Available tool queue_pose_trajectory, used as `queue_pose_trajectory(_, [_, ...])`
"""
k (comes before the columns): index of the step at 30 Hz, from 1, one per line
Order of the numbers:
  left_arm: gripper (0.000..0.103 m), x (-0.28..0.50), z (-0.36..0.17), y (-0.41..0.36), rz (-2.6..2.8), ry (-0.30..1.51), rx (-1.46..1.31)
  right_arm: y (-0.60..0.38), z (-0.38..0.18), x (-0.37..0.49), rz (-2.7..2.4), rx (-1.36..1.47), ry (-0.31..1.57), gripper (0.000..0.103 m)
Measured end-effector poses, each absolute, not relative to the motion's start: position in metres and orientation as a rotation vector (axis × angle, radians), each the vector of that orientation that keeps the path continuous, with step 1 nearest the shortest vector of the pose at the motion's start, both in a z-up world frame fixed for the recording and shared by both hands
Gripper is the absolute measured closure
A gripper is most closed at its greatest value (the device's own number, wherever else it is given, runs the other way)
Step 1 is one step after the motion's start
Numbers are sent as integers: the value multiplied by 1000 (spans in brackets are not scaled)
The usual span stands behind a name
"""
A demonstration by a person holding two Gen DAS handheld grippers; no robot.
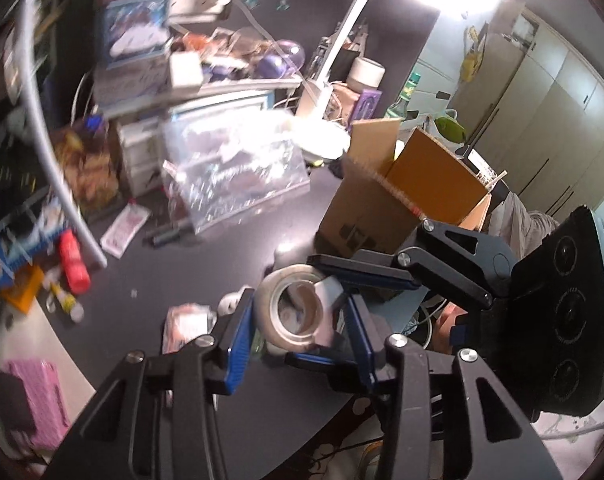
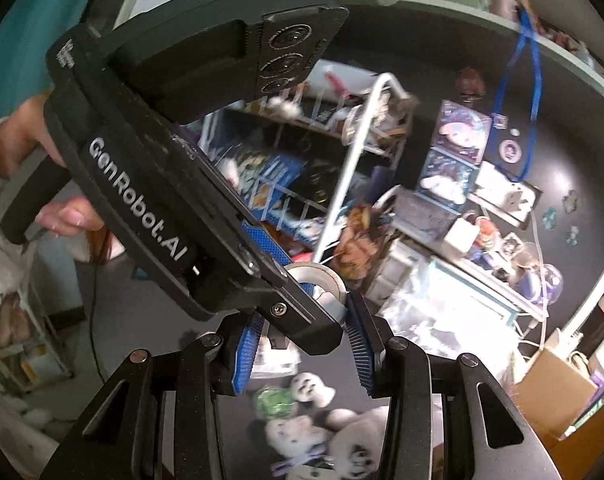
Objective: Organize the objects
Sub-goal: 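Carry the tape roll into the cardboard box and open the left tool, then move the left tool back over the desk toward the plush toys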
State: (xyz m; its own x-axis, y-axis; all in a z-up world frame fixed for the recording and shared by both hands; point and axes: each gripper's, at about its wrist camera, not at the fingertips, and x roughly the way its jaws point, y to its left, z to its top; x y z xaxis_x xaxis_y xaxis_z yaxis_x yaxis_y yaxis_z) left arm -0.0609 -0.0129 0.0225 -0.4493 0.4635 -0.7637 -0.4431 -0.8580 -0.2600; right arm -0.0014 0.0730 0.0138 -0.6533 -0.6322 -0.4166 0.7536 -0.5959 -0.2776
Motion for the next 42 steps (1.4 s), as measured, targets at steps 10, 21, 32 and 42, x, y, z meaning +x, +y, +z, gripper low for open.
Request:
queue_pose_trajectory(10, [62,-108,66,71,2199,126,-1215,149,60,-36,-2358,480,411,66])
queue_pose_trajectory(21, [62,-165,53,165,2002,206,-1334,228,64,-74,-2418,801,336,66])
queue_pose_trajectory(32, [62,-192,14,207,1909,243,-1472,253,35,-104,-2359,1094,298,66])
queue_pose_trajectory(42, [29,-186,29,196,1945,215,-1412,252,37,-106,-2388,1077,329,55])
